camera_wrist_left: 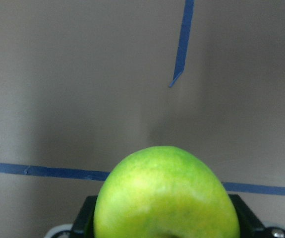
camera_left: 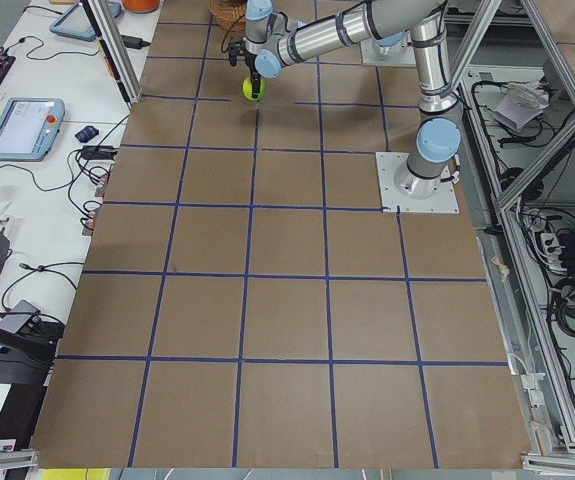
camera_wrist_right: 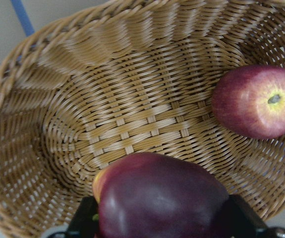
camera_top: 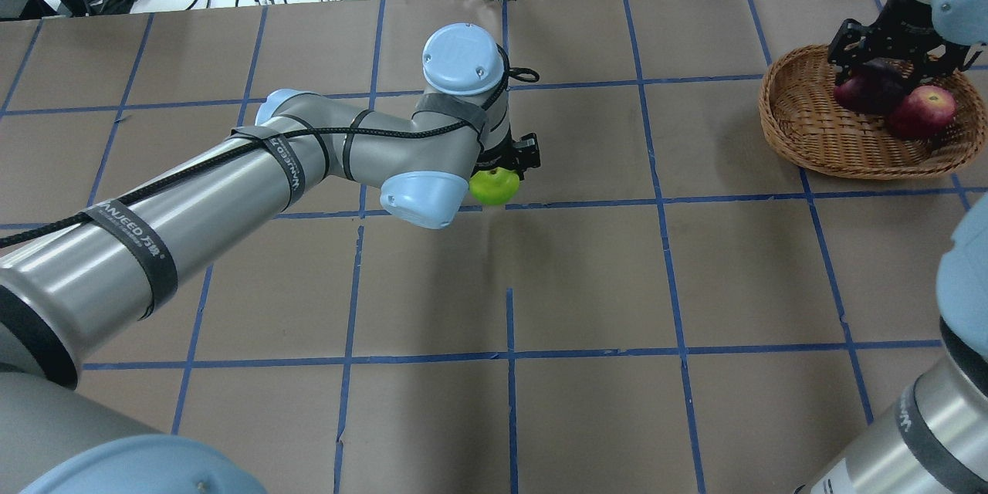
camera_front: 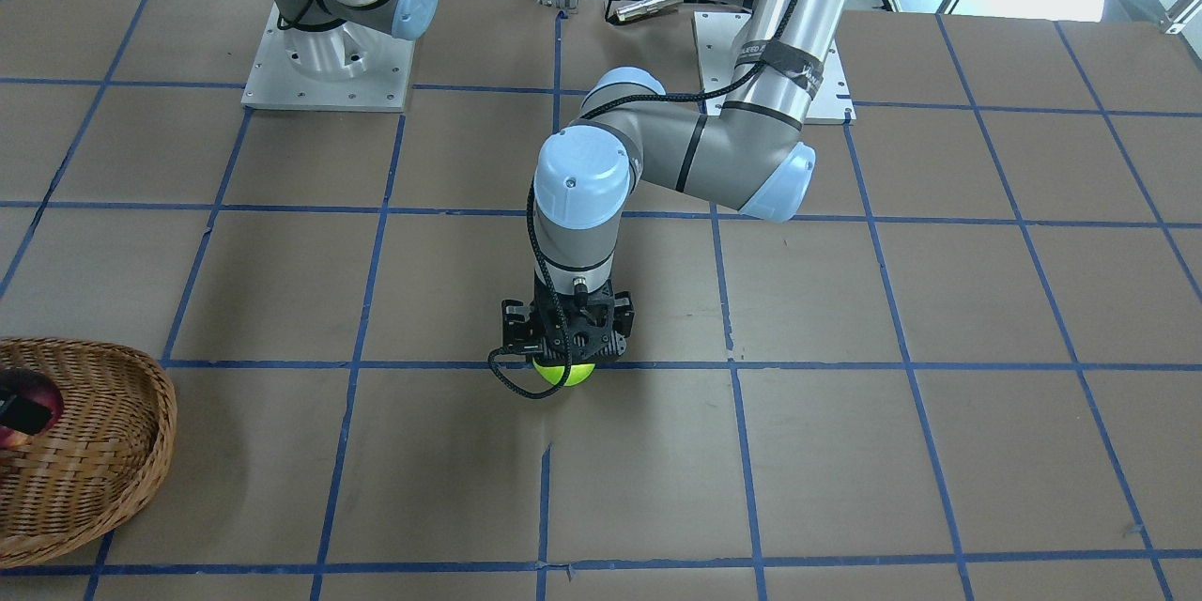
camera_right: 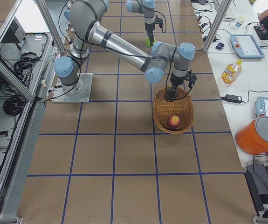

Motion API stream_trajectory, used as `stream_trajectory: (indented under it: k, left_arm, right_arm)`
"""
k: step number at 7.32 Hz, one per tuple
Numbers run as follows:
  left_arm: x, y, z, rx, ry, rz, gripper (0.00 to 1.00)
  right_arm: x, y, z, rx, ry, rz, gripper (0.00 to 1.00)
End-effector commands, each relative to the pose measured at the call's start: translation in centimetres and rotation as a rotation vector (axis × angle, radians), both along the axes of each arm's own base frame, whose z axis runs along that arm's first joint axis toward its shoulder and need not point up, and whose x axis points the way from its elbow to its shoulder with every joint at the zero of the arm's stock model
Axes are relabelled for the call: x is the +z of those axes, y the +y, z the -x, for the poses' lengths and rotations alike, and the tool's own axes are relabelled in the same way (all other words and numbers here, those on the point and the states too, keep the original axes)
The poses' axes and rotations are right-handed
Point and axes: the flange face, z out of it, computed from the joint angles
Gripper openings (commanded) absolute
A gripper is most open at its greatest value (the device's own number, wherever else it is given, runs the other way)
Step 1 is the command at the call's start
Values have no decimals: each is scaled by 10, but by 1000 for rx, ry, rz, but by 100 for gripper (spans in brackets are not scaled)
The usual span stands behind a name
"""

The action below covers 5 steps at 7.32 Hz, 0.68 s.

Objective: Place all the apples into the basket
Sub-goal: 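Carry dark apple into basket with right while left carries green apple center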

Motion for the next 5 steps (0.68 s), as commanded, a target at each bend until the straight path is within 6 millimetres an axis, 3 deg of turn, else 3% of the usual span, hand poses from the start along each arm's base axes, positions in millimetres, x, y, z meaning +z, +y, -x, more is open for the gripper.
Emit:
stream_trajectory:
  k: [1,2,3,4,5]
  left_arm:
    - [11,-5,0,-6,3,33,100]
    - [36,-26,-31,8,12,66,100]
    - [71,-40,-47,35,117,91,100]
    - [98,-45,-62,54,160,81,100]
    - [123,-45,-78,77,162,64,100]
  right_arm:
    - [-31,1,29,-30,7,-33,3]
    - [-46,-3,43,-62,5,-38,13]
    - [-49,-5,45,-62,14,-15,82]
    - [-56,-6,47,-65,15,-15,100]
    - [-51,-6,47,-55,16,-22,100]
